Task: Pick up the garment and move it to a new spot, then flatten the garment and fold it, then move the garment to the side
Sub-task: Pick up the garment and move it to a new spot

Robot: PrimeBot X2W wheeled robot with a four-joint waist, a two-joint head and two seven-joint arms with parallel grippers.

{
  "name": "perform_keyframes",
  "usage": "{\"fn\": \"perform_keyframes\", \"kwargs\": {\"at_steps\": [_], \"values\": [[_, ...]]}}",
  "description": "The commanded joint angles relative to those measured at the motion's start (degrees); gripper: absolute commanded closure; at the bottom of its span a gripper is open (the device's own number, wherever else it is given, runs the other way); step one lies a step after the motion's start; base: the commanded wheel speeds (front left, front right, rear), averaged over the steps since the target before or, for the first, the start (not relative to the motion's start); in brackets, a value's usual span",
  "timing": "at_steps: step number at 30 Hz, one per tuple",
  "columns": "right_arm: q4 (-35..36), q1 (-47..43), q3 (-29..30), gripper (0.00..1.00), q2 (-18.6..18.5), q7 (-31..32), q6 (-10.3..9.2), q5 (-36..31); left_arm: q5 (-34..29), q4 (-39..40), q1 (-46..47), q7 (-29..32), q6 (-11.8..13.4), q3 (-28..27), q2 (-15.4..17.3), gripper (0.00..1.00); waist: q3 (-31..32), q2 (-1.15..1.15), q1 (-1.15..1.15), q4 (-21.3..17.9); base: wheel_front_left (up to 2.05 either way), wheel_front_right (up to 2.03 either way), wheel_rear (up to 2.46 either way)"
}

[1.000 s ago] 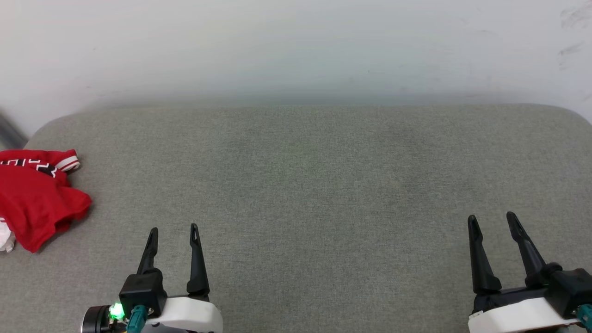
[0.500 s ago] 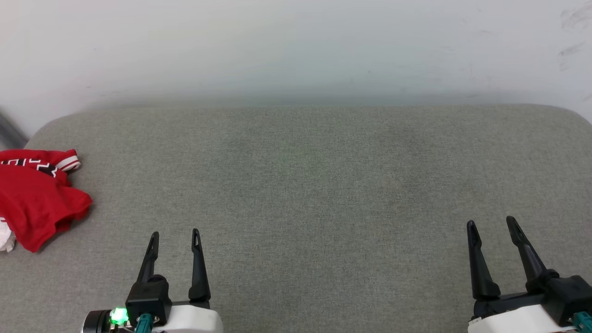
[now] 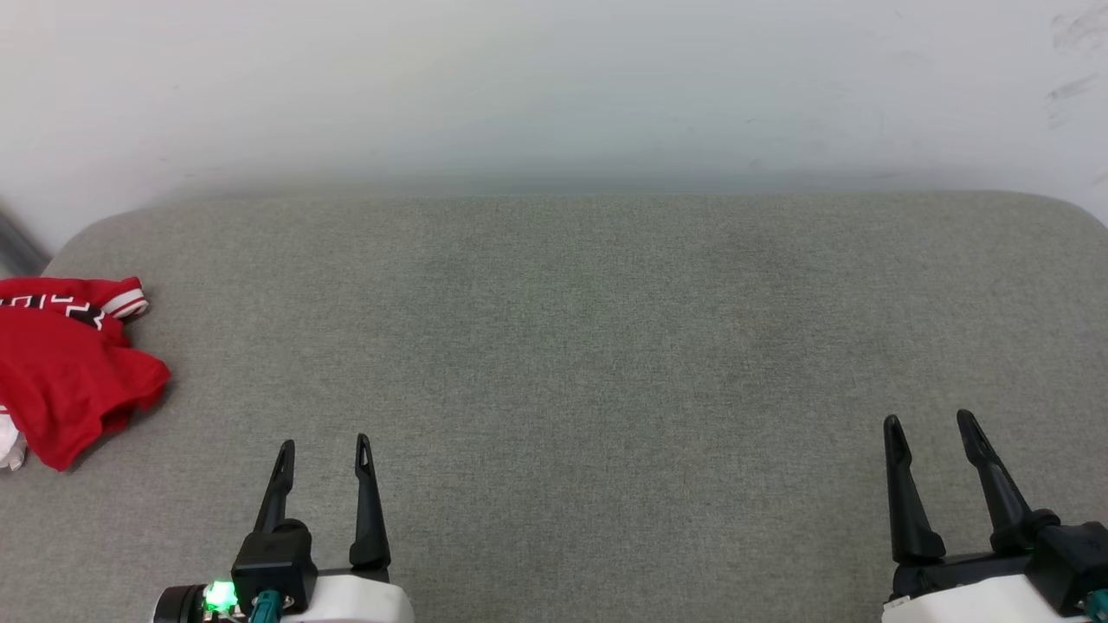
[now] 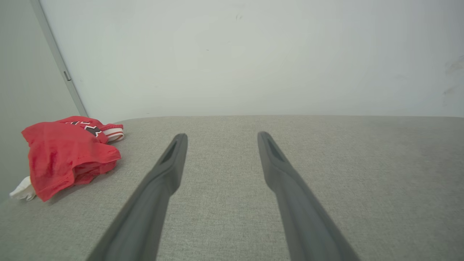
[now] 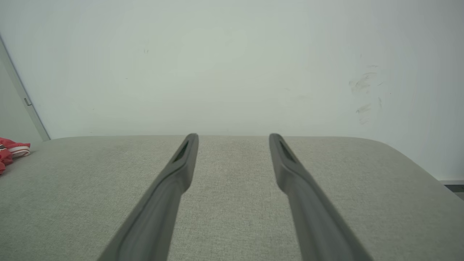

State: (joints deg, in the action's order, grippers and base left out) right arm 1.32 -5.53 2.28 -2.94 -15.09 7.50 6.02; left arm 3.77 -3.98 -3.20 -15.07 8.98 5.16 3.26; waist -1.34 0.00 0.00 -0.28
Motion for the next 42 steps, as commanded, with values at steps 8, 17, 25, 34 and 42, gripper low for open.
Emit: {"fn": "perform_keyframes", "kwargs": {"at_steps": [8,17,25,34,42], "values": [[-0.5,-0.4,-0.1,0.0,0.1,-0.1,-0.02,0.7,-0.3,-0.4,-0.1,-0.2,-0.7,-0.5,-0.3,0.0,0.0,0.0,0.0,0.1,0.0,0.0,0.0],[0.0,-0.3,-0.2,0.0,0.1,-0.1,-0.02,0.9,-0.6,0.3,0.7,-0.2,0.1,-1.1,-0.4,0.0,-0.4,0.0,0.0,1.2,0.0,0.0,0.0],[0.5,-0.2,-0.4,0.0,0.1,-0.1,-0.02,0.4,0.5,1.2,1.3,-0.2,0.5,-1.4,-0.4,0.0,-1.0,0.0,0.0,4.8,0.0,0.0,0.0],[0.9,-0.2,-0.7,0.0,0.1,-0.1,-0.02,-0.2,1.7,1.6,2.1,-0.2,1.2,-1.6,-0.4,0.0,-1.7,0.0,0.0,11.1,0.0,0.0,0.0],[1.3,-0.3,-1.3,0.0,0.1,-0.1,-0.02,-1.0,2.6,1.7,2.0,-0.2,2.0,-2.7,-0.4,0.0,-2.1,0.0,0.0,17.4,0.0,0.0,0.0]]}}
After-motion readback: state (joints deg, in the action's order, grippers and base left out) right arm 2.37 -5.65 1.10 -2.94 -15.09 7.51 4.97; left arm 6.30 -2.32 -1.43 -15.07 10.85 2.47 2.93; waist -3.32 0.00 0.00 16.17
